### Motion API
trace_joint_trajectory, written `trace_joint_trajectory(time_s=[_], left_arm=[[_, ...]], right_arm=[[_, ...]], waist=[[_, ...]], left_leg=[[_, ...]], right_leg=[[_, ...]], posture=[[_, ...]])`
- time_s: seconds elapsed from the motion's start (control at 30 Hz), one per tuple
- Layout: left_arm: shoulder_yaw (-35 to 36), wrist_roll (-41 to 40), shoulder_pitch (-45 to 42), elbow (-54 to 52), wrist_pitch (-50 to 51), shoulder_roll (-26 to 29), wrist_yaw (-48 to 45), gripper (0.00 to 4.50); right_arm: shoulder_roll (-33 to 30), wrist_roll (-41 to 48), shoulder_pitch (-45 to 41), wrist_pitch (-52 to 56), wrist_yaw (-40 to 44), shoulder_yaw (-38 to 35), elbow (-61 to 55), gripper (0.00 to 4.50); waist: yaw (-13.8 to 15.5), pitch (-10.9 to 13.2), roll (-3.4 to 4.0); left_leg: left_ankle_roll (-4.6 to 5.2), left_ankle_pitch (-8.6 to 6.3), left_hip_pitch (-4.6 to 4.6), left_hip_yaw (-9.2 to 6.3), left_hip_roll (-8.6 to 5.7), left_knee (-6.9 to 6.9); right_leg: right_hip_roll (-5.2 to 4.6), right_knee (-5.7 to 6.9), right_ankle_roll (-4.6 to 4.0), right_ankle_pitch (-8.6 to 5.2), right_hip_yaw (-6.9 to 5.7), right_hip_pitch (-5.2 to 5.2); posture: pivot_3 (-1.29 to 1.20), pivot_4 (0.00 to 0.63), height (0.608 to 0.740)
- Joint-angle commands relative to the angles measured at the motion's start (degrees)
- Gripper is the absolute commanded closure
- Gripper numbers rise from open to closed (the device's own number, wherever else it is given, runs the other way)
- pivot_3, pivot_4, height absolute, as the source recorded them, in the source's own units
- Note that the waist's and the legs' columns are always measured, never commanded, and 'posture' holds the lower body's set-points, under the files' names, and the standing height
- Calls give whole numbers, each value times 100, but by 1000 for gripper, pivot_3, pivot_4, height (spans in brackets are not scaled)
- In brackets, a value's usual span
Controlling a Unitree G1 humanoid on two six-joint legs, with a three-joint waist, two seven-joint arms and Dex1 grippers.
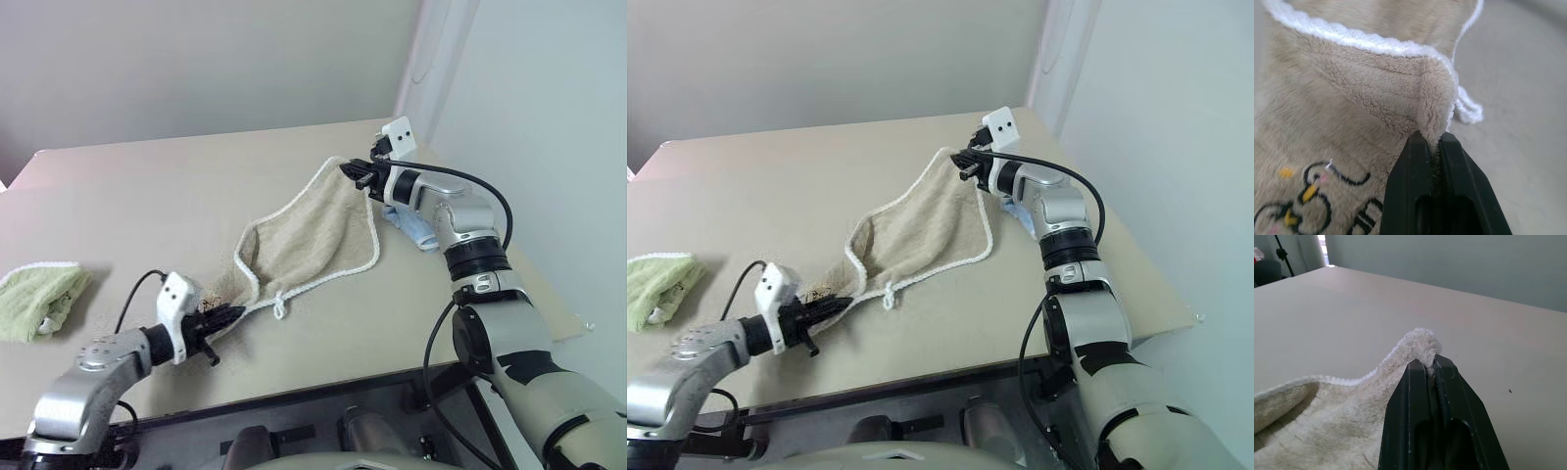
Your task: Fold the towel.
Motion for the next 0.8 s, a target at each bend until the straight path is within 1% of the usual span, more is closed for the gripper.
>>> trace_joint_trajectory(time_s=[0.03,0.1,0.37,0.4,0.5,0.63,0.8], left_arm=[[274,-193,27,-4,49,242,-219,4337],[102,45,100,-7,-108,387,-321,4337],[-195,171,69,48,-234,316,-329,4337],[-209,164,65,60,-237,293,-327,4147],[-199,195,-74,196,-293,121,-162,3392],[-341,488,-134,273,-444,97,-36,1950],[-553,704,-64,310,-600,70,-60,1950]], right_arm=[[-49,83,-67,-88,29,-39,-279,4500],[-57,73,-38,-87,47,-22,-321,4500],[-118,66,156,-26,152,71,-619,4500],[-130,70,181,-13,163,79,-659,4500],[-151,81,235,28,168,92,-747,4500],[-151,94,296,78,163,106,-841,4500],[-127,96,318,114,131,105,-875,4500]], waist=[[1,0,0],[0,0,0],[6,0,1],[6,0,1],[9,0,0],[6,0,0],[11,0,0]], left_leg=[[0,0,0,0,0,1],[0,0,-1,1,0,1],[0,0,0,1,0,0],[0,0,0,1,0,0],[0,0,-1,1,0,0],[0,0,0,0,0,1],[0,0,-1,1,0,0]], right_leg=[[0,0,0,0,0,1],[0,-2,0,0,0,1],[0,-2,-1,0,0,1],[0,-2,-1,0,0,1],[0,-3,-1,0,0,0],[0,-1,0,0,0,1],[0,-2,0,0,0,1]], posture=[[0,0,740],[0,0,740],[0,0,740],[0,0,740],[0,0,740],[0,0,740],[0,0,740]])
